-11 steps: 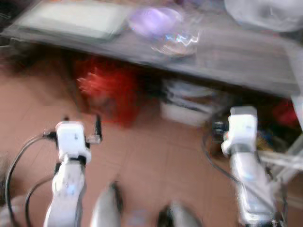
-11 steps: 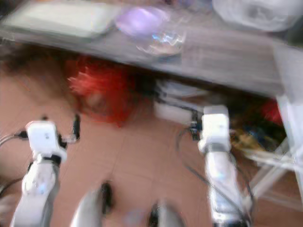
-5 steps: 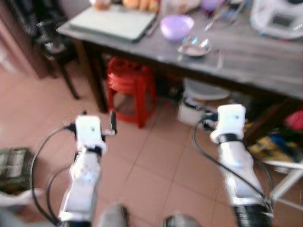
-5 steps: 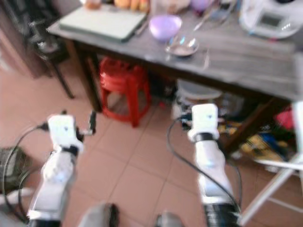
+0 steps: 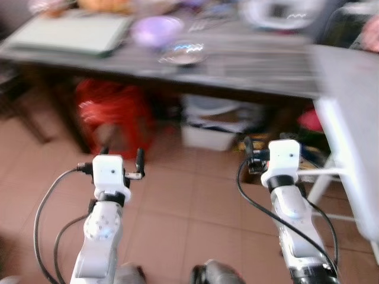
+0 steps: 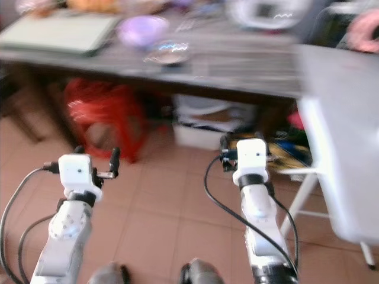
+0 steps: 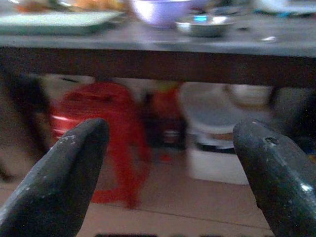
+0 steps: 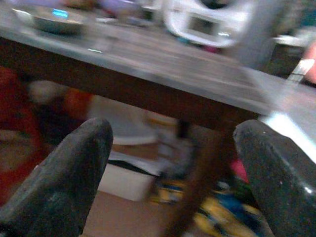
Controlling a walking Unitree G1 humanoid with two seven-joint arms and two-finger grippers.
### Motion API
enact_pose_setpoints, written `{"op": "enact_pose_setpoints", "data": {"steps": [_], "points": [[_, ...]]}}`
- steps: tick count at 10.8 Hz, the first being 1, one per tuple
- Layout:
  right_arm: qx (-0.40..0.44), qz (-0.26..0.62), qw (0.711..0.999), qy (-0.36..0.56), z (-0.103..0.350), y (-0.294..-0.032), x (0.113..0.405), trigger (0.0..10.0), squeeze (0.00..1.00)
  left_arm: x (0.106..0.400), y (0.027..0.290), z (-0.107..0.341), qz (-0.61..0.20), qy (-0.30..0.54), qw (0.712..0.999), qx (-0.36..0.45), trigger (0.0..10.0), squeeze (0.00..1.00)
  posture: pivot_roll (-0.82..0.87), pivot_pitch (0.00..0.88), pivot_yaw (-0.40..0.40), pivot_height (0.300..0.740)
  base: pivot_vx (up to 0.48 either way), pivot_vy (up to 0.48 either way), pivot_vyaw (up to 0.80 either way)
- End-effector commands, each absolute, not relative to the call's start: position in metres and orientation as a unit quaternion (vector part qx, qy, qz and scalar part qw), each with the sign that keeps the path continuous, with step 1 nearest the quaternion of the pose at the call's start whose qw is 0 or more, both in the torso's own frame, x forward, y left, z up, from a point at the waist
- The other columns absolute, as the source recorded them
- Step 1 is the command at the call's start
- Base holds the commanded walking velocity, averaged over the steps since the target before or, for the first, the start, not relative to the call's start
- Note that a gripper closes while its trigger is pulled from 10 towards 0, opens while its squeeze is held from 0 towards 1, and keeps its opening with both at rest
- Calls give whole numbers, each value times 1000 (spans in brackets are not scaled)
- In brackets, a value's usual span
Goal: Setting the table
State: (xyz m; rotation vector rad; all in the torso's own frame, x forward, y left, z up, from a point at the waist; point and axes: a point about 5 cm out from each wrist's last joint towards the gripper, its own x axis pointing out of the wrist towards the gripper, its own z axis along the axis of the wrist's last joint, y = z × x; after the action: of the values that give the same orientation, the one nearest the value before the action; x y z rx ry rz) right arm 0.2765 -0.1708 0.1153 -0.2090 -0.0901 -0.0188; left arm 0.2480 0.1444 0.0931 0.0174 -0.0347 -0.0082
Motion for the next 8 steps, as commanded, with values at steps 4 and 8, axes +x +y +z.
{"op": "enact_pose_setpoints", "data": {"steps": [4,8], "points": [[-111,3,993,-44,109,-168,275,10000,0,245,144,88,-12,-9,1000,4,10000,0,-11,70,-27,740,0,-470,-100],[-120,18,991,-60,114,-165,280,10000,0,251,146,102,-14,-33,999,10,10000,0,6,75,-31,740,0,-470,0]]}}
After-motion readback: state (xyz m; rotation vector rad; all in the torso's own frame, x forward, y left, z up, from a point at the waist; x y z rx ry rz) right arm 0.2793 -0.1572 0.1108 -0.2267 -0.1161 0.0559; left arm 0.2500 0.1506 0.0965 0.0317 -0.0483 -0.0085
